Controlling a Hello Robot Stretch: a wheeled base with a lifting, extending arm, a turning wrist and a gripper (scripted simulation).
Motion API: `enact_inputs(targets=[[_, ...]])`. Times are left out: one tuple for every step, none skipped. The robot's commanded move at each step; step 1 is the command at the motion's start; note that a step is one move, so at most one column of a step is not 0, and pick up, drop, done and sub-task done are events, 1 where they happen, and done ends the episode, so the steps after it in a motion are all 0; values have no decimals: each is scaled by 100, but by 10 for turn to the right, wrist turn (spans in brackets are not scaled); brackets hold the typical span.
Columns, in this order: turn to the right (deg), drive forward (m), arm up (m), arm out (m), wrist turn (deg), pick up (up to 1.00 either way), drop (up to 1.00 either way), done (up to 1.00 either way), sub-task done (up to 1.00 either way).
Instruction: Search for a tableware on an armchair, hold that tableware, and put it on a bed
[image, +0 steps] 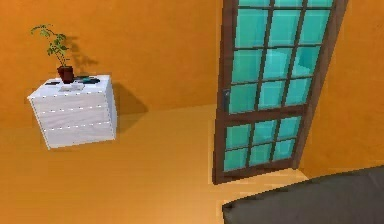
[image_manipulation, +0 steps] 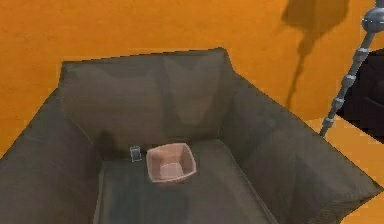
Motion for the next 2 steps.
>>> enact_inputs(targets=[[0, 0, 0, 34, 0, 0, 0, 0, 0], [0, 0, 0, 0, 450, 0, 0, 0, 0]])
